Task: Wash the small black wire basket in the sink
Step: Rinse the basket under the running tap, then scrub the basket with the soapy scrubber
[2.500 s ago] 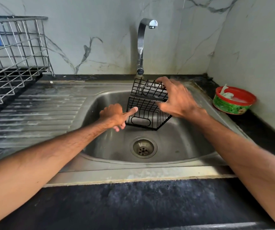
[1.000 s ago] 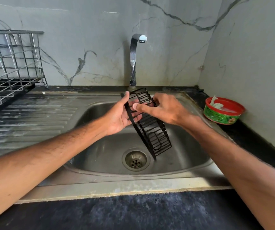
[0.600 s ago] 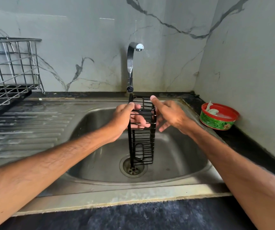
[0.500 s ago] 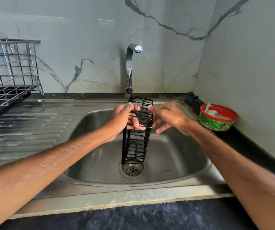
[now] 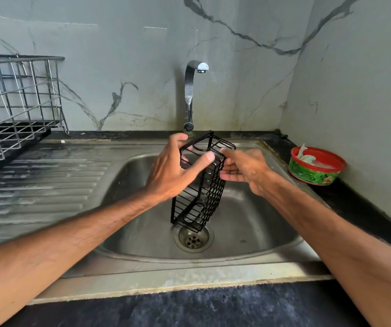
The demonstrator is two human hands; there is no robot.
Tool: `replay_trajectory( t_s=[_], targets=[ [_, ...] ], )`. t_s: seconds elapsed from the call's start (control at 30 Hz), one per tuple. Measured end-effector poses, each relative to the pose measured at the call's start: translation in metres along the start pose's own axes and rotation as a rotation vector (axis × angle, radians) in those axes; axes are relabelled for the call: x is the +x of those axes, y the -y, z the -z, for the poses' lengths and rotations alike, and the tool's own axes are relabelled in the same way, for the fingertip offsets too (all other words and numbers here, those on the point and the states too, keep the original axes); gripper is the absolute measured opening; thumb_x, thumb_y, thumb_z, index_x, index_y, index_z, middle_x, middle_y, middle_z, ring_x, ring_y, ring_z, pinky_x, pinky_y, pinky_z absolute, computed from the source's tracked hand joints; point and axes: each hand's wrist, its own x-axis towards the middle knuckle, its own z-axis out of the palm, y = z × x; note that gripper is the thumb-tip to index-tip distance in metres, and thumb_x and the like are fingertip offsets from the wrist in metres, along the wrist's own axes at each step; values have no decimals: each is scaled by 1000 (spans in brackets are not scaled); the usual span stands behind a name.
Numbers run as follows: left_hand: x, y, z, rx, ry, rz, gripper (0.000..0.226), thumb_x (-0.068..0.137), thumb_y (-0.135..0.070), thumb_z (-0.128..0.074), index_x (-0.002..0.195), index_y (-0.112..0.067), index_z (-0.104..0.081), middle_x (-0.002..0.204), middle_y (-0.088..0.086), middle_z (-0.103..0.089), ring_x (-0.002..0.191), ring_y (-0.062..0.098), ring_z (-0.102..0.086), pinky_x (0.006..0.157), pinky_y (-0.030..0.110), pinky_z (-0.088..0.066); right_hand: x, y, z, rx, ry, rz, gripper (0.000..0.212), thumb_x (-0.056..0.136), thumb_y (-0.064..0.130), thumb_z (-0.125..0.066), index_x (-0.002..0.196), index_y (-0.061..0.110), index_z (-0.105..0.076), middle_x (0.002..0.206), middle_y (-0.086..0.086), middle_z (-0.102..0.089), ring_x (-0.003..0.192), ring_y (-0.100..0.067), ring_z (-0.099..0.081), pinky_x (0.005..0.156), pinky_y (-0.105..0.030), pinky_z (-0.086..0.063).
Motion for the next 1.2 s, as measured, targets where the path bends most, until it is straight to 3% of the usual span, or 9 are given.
replay_trajectory(
  t_s=[0.1, 0.17, 0.5, 0.6, 0.67, 0.77, 0.83, 0.9, 1.2],
  targets=[
    [-4, 2, -6, 226, 111, -18, 129, 62, -92, -68, 154, -13, -24, 146, 3, -50, 110, 18, -64, 96, 41, -56, 2, 0, 6, 63, -69, 3, 30, 93, 21, -72, 101, -8, -65, 95, -21, -71, 73, -28, -75, 60, -31, -62],
    [-5, 6, -9, 286, 145, 77, 129, 55, -95, -64, 151, -16, -30, 140, 0, -54, 110, 19, -64, 97, 51, -58, 1, 2, 9, 86, -75, 18, 27, 94, 19, -71, 102, -6, -66, 95, -21, -72, 73, -28, -76, 61, -30, -62],
    [-1, 12, 3, 132, 169, 312, 120, 42, -87, -75, 136, -16, -51, 128, -1, -66, 113, 19, -66, 97, 41, -59, -13, 12, 10, -181, 119, 118, 45, 97, 40, -65, 91, -4, -73, 78, -18, -76, 70, -28, -77, 60, -33, -63],
    [-3, 8, 3, 89, 173, 300, 113, 54, -76, -88, 138, -15, -45, 136, 6, -63, 121, 26, -64, 104, 46, -56, 0, 24, 39, -544, -222, 451, 44, 100, 39, -61, 71, 6, -70, 59, -7, -69, 48, -15, -67, 45, -20, -53],
    [-5, 4, 0, 74, 186, 278, 111, 62, -66, -92, 144, -13, -38, 145, 14, -58, 130, 33, -59, 110, 47, -51, 14, 33, 68, -718, -495, 606, 41, 98, 32, -61, 63, 10, -65, 56, -4, -64, 47, -16, -57, 49, -21, -50],
    [-7, -3, -3, 89, 210, 254, 113, 67, -58, -93, 149, -8, -32, 145, 19, -56, 130, 37, -57, 110, 45, -47, 42, 39, 122, -911, -726, 457, 22, 85, 20, -63, 92, 1, -72, 95, -22, -72, 90, -37, -70, 80, -38, -56],
    [-10, -6, -3, 98, 223, 250, 108, 70, -54, -92, 147, -7, -33, 128, 9, -62, 112, 24, -57, 103, 37, -50, 53, 36, 151, -1068, -648, 257, 33, 82, 19, -69, 107, -3, -69, 112, -27, -67, 106, -45, -65, 86, -41, -55],
    [-11, -7, -3, 117, 225, 249, 103, 71, -55, -91, 144, -9, -35, 135, 15, -61, 105, 20, -59, 96, 31, -47, 58, 33, 167, -1105, -548, 188, 41, 76, 26, -80, 106, 1, -72, 109, -21, -70, 104, -40, -67, 85, -38, -55],
    [-11, 1, 3, 120, 247, 285, 116, 55, -84, -80, 142, -23, -33, 147, 13, -57, 110, 35, -70, 104, 48, -55, 53, 37, 166, -1041, -449, 70, 56, 53, 39, -98, 92, 5, -76, 94, -17, -73, 88, -35, -71, 71, -32, -53]
  ],
)
